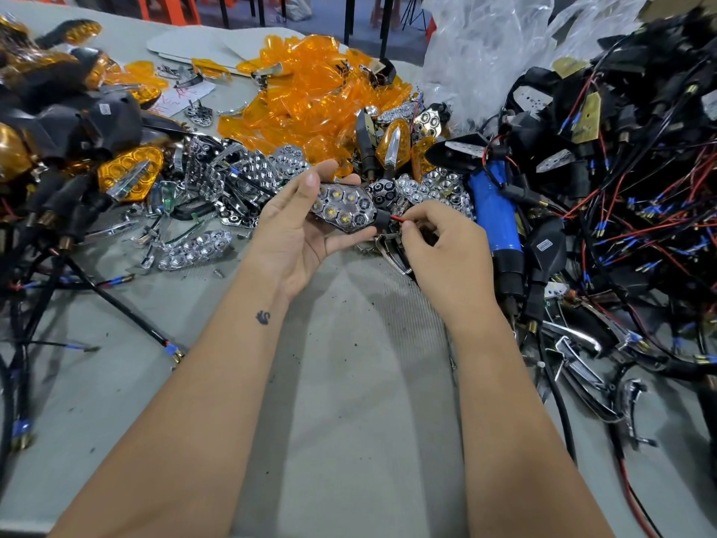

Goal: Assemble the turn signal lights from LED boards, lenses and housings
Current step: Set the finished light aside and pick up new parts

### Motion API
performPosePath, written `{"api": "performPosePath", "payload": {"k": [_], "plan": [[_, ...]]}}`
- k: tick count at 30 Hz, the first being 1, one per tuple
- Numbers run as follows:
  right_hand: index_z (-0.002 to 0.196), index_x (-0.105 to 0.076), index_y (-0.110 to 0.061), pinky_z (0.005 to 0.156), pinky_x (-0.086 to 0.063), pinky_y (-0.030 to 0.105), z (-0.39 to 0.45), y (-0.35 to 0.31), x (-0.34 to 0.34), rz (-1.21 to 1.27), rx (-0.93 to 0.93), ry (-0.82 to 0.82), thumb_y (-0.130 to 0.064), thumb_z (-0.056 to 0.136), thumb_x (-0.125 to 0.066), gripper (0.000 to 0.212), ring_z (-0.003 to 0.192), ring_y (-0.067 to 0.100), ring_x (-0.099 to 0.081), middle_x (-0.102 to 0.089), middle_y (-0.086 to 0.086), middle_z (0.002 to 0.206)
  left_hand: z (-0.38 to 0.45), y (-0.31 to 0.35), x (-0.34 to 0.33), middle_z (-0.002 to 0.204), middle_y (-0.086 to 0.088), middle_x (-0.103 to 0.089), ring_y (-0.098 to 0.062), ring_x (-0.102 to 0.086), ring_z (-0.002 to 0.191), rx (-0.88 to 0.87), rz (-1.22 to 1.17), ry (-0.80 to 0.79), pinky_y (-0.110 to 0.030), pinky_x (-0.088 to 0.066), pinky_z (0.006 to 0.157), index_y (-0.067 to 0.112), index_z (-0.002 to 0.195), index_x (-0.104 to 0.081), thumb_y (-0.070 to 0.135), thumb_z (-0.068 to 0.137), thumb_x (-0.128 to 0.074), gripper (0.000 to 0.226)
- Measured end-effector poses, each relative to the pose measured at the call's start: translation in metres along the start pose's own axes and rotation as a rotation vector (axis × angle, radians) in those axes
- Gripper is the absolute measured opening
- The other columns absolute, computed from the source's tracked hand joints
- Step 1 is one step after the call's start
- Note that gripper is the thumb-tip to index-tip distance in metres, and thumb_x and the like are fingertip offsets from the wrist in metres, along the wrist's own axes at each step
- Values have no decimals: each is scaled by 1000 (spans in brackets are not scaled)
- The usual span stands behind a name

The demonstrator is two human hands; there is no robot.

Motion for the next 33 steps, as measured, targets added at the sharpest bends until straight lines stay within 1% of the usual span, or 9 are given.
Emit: {"api": "performPosePath", "payload": {"k": [4, 7, 13, 18, 22, 24, 26, 29, 33], "plan": [[87, -66, -22, 77, -53, 41, 0, 3, 2, 21, -16, 27, -17, 95, -58, 12, 81, 12, -60, -66, -9, 83, 0, 0, -5, 114, -14, -72, -35, -68, 108, -10, 48, -50, -48, -61, 70, 9, 114, -64, 20, 95, -54, 24], [86, -65, -22, 77, -53, 42, 0, 3, 1, 21, -12, 19, -17, 94, -57, 12, 81, 13, -60, -66, -8, 82, 1, 2, -3, 104, -4, -76, -30, -72, 101, -36, 76, -42, -46, -62, 66, 9, 116, -61, 17, 102, -46, 22], [83, -65, -23, 67, -51, 37, 0, -3, -9, 106, -10, -74, -16, 93, -58, 15, 70, 11, -57, -63, -12, 76, 3, 5, 12, 89, -3, -76, -23, -75, 77, -58, 187, 193, -28, -58, 50, 12, 106, -65, 26, 103, -47, 23], [83, -64, -20, 59, -45, 25, -1, -4, -24, 121, -22, -124, -15, 95, -58, 14, 66, 10, -54, -59, -10, 66, 6, 0, 19, 92, -9, -73, -20, -74, 71, -9, 182, 277, -28, -58, 53, 4, 106, -57, 24, 103, -49, 22], [91, -61, -21, 60, -43, 13, 1, 3, -27, 127, -82, -184, -12, 92, -61, 9, 70, -1, -55, -60, -12, 77, 6, -2, 12, 91, -8, -74, -23, -74, 81, 23, 119, 163, -32, -60, 60, 9, 103, -63, 17, 102, -49, 17], [102, -55, -26, 66, -44, 8, 0, 7, -28, 116, -97, -247, -8, 86, -65, 26, 78, -7, -55, -56, -15, 88, 6, -1, 13, 93, -6, -74, -22, -74, 80, 23, 149, 173, -31, -60, 59, 13, 104, -65, 18, 101, -52, 15], [108, -51, -25, 70, -43, 12, 1, 9, -24, 71, -101, -247, -6, 82, -68, 37, 84, 0, -53, -53, -10, 98, 5, 0, 16, 85, -2, -75, -18, -73, 73, 21, 171, 208, -28, -58, 55, 12, 103, -62, 19, 100, -54, 11], [92, -52, -27, 72, -45, 14, 5, 11, -15, 45, -115, -158, -6, 80, -72, 32, 84, 4, -57, -56, 0, 104, 5, 1, 18, 72, 3, -74, -15, -72, 66, 8, 172, 231, -28, -58, 53, 10, 96, -57, 17, 98, -58, 8], [78, -56, -31, 79, -54, 23, 5, 3, -16, 64, -62, -112, 0, 78, -71, 34, 84, 7, -64, -61, 4, 104, 5, 0, 15, 72, 4, -73, -13, -71, 66, -13, 212, 180, -28, -59, 56, 12, 95, -63, 8, 96, -59, 5]]}}
Point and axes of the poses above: each hand's wrist, its own z-axis towards the middle knuckle, its own x-axis out of the back of the hand, y = z × x, the point moved 8 cm from there along z, towards the middle knuckle
